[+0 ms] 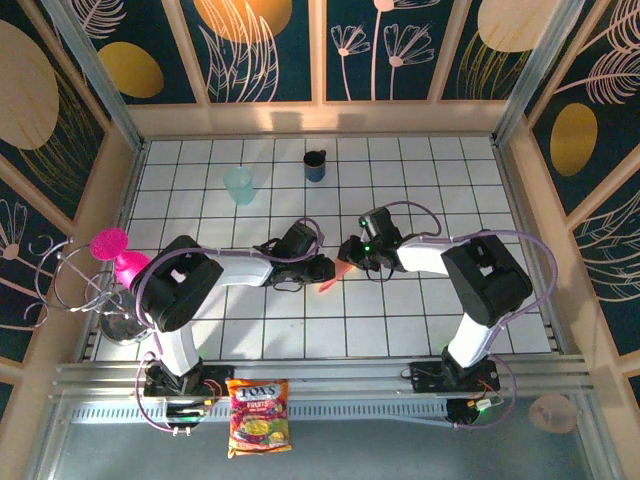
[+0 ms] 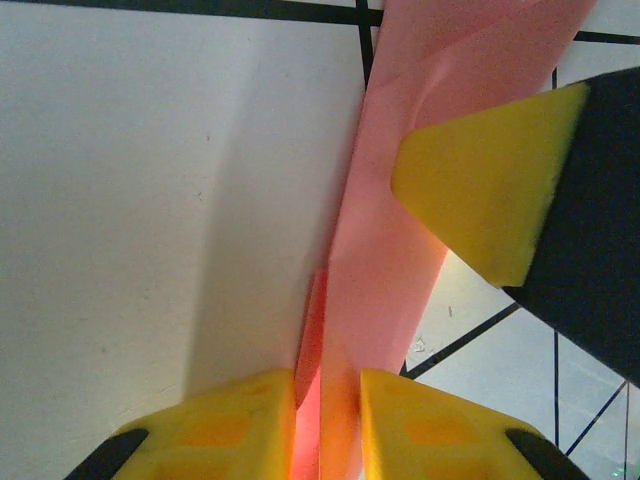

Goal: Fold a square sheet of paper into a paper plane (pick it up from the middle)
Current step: Fold the wing for the fifth time at the center of the table.

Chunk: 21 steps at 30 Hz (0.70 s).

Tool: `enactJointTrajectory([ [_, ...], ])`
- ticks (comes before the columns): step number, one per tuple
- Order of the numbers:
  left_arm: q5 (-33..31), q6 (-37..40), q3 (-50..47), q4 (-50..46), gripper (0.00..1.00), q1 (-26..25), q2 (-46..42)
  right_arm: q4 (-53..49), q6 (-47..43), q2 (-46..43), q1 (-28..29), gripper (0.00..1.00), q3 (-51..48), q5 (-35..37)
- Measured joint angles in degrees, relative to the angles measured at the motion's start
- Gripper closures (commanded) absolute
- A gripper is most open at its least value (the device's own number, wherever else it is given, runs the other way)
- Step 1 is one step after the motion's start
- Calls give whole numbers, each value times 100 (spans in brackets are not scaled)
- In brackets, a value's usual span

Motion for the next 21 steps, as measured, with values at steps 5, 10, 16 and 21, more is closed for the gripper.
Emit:
enactJointTrajectory([
  [5,-17,22,-2,-11,74,0,-17,42,-4,35,-4,77,0,-22],
  [10,-173,109,-2,-83,74,-39,-87,22,-24,74,-24,78,48,-48],
  [16,-680,306,-2,-470,72,46,-599,9,-46,87,-24,77,76,-66],
  [21,-673,507,96,-479,80,98,-879,4,-50,90,-24,78,76,-66],
])
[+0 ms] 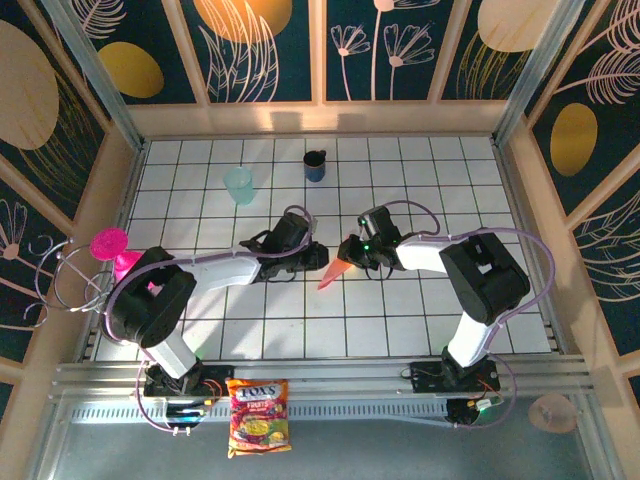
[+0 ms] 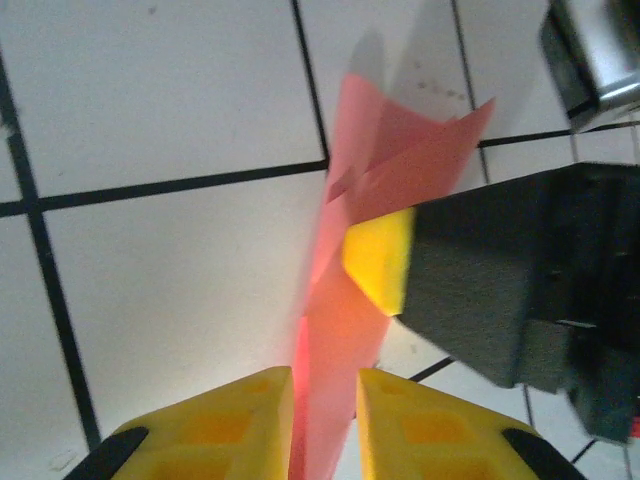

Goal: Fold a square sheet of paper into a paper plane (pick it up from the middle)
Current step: Fold the wing for the fifth time at the center of the table.

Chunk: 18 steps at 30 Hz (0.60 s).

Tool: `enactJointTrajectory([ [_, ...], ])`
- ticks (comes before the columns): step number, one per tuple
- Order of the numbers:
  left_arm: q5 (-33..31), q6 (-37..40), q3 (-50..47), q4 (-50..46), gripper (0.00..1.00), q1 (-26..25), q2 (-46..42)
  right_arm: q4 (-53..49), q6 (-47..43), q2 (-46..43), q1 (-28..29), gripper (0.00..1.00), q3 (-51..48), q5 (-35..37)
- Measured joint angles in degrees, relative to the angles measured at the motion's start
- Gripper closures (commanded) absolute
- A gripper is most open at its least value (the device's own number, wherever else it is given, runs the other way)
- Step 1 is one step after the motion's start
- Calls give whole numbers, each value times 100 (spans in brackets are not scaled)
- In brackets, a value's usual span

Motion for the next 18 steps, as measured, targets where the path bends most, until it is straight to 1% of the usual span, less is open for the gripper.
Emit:
enactJointTrajectory([
  [4,422,83,33,103,86,-2,61,-4,-42,9,0,79,4,-2],
  [8,713,155,264,140,91,-52,428,-20,-85,48,-4,80,50,-20],
  [12,826,240,542,28,94,-138,824,-37,-105,81,-4,80,81,-13],
  [18,833,348,815,-214,95,-140,1045,-59,-127,111,-72,81,109,0],
])
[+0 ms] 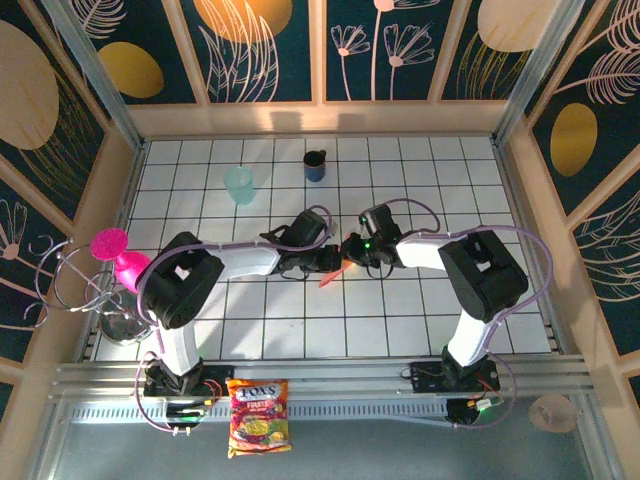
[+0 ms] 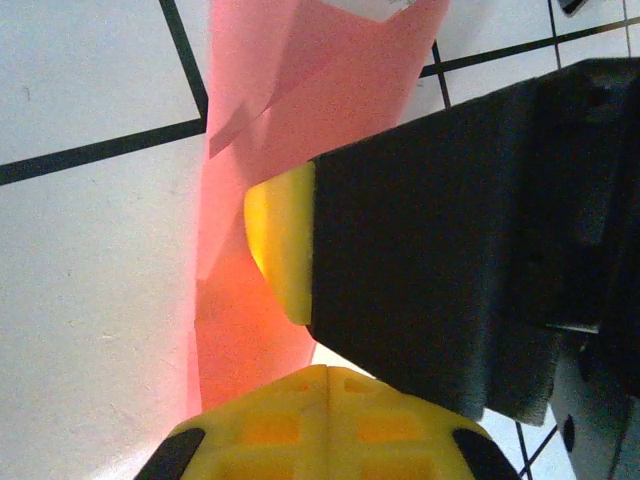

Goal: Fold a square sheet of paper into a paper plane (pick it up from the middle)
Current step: Fold the wing for the fifth time at the center of the table.

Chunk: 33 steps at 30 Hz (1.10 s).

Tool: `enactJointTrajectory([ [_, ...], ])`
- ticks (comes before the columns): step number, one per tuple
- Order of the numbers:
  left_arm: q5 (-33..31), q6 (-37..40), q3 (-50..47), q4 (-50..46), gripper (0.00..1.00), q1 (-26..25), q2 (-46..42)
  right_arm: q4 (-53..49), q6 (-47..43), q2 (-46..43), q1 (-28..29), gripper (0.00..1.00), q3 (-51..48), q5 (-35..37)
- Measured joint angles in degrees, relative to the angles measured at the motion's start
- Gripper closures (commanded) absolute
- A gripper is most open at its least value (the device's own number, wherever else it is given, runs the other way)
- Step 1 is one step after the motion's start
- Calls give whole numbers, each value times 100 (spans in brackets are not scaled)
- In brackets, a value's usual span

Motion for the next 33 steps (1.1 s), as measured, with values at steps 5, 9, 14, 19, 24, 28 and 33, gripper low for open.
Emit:
enactJointTrajectory([
  [5,28,37,2,-39,97,-11,92,-52,-17,11,2,81,42,-2],
  [9,66,44,-92,-35,99,-24,116,-59,-15,74,2,82,111,-22],
  [14,63,39,-372,138,100,-33,111,-74,-17,118,9,83,155,-61],
  [19,59,42,-481,302,100,-33,83,-74,-15,122,13,83,160,-61],
  [24,42,39,-570,387,100,-33,37,-76,-15,140,15,83,168,-63],
  [28,37,39,-682,396,100,-33,-59,-116,-15,153,15,83,199,-61],
  [33,15,46,-804,302,100,-33,-203,-168,-13,203,26,84,267,-63],
])
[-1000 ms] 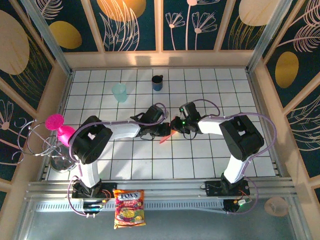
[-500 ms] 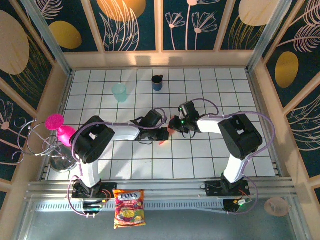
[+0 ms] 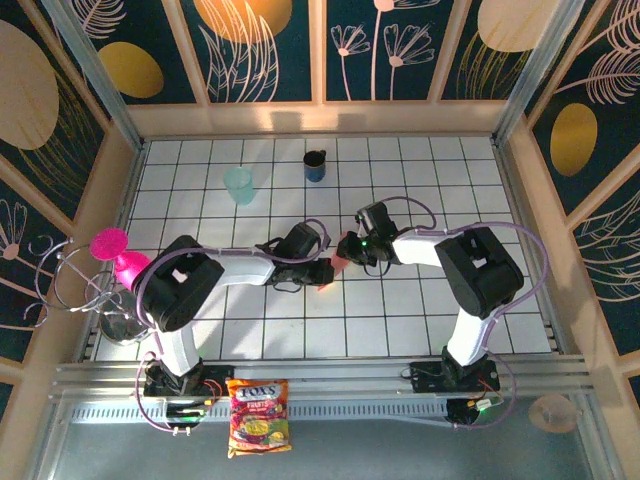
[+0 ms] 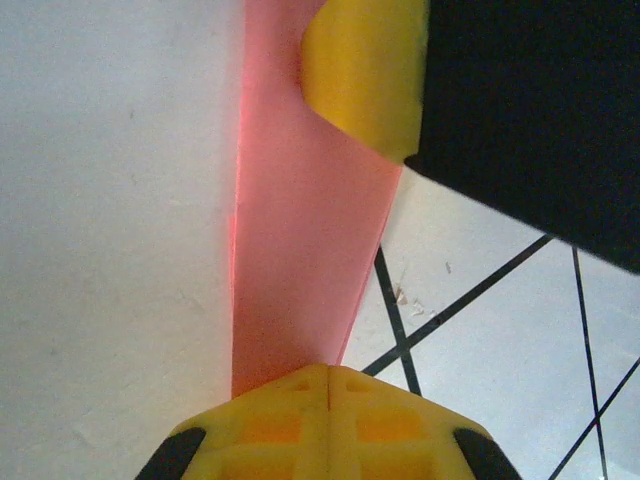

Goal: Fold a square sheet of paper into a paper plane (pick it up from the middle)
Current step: Fold the wing for the fifth time at the center of the table.

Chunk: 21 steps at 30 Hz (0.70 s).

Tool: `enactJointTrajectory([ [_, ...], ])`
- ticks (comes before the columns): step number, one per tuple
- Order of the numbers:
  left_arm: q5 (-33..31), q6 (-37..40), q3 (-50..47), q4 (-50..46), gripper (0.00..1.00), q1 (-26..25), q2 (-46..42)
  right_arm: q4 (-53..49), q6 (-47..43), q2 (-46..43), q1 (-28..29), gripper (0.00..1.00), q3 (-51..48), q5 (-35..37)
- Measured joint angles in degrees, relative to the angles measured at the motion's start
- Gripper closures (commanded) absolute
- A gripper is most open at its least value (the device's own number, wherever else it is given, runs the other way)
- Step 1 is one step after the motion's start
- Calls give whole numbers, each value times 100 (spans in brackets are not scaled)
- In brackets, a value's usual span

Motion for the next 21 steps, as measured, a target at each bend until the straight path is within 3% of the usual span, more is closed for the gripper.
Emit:
enactJointTrajectory([
  [21,-485,299,-223,-887,100,-221,-505,0,17,46,24,84,42,-28],
])
